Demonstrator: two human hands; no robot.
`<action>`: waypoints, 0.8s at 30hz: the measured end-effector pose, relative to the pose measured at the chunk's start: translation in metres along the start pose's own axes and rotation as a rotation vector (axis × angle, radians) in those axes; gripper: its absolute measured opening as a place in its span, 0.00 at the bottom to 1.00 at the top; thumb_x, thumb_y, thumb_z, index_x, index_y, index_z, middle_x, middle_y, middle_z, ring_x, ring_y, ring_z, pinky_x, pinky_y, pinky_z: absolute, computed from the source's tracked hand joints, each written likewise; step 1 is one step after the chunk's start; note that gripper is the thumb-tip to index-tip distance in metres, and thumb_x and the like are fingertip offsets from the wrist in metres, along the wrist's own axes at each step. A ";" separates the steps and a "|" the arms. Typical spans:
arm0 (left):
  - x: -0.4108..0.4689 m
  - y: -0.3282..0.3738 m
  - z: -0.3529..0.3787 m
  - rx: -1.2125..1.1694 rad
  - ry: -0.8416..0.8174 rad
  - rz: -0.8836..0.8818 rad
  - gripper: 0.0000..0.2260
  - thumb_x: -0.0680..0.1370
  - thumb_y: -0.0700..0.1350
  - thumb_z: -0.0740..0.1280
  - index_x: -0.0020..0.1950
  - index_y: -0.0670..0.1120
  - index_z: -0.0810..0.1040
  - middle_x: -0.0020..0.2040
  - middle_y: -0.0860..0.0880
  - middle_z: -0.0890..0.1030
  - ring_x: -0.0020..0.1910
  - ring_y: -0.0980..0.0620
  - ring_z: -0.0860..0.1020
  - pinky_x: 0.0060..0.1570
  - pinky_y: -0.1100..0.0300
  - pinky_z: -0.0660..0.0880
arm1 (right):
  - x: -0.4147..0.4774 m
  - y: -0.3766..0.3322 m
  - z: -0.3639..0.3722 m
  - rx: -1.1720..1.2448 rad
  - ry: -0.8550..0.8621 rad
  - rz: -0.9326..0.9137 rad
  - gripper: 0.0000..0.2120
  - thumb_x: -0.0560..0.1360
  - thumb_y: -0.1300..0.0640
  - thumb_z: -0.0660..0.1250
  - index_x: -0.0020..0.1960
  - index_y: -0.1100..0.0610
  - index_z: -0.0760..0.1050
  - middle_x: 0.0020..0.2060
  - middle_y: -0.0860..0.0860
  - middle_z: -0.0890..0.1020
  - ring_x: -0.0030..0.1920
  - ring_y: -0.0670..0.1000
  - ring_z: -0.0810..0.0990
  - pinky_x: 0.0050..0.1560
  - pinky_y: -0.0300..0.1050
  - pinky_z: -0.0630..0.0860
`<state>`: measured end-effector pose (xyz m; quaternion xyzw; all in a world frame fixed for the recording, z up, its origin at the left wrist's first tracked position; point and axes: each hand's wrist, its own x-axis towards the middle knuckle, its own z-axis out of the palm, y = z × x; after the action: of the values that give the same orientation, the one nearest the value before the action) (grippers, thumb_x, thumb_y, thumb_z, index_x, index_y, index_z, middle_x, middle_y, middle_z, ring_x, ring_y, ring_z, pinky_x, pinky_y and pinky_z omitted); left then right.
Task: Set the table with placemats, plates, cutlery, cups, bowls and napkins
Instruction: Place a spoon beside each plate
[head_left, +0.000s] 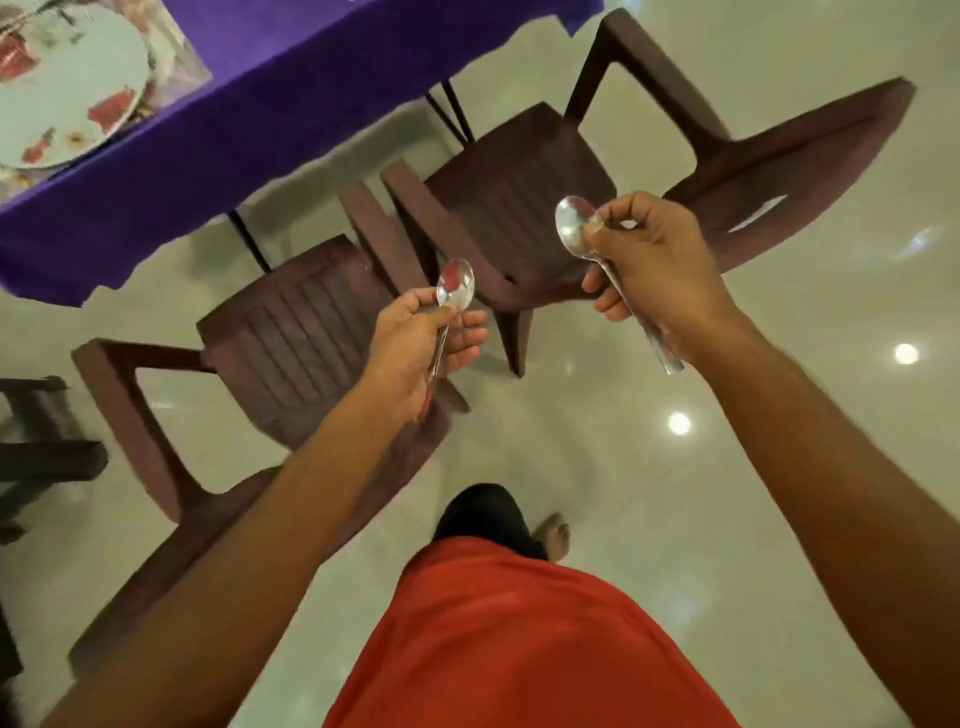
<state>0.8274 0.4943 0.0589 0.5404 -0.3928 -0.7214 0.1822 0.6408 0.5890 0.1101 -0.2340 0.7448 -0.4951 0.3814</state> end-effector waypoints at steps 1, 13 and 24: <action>0.000 0.002 0.018 -0.003 -0.004 0.000 0.07 0.82 0.40 0.64 0.59 0.42 0.76 0.45 0.42 0.86 0.38 0.50 0.84 0.35 0.60 0.80 | 0.011 -0.002 -0.020 -0.008 -0.003 -0.004 0.10 0.79 0.47 0.69 0.50 0.54 0.77 0.30 0.54 0.81 0.25 0.48 0.77 0.25 0.39 0.74; 0.101 0.052 0.196 -0.040 0.023 -0.006 0.05 0.82 0.40 0.61 0.55 0.45 0.76 0.48 0.45 0.86 0.33 0.56 0.80 0.29 0.67 0.71 | 0.185 0.007 -0.163 -0.034 -0.105 0.030 0.13 0.79 0.47 0.69 0.49 0.58 0.78 0.30 0.57 0.81 0.25 0.50 0.77 0.25 0.39 0.72; 0.222 0.077 0.357 -0.065 0.162 -0.108 0.05 0.81 0.40 0.63 0.55 0.45 0.77 0.46 0.44 0.86 0.28 0.59 0.73 0.33 0.61 0.64 | 0.341 0.001 -0.245 -0.004 -0.239 0.103 0.06 0.80 0.57 0.68 0.51 0.60 0.79 0.30 0.56 0.81 0.28 0.50 0.80 0.29 0.41 0.77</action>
<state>0.4083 0.4256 0.0145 0.6114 -0.3236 -0.6963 0.1916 0.2409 0.4791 0.0481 -0.2536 0.7061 -0.4418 0.4919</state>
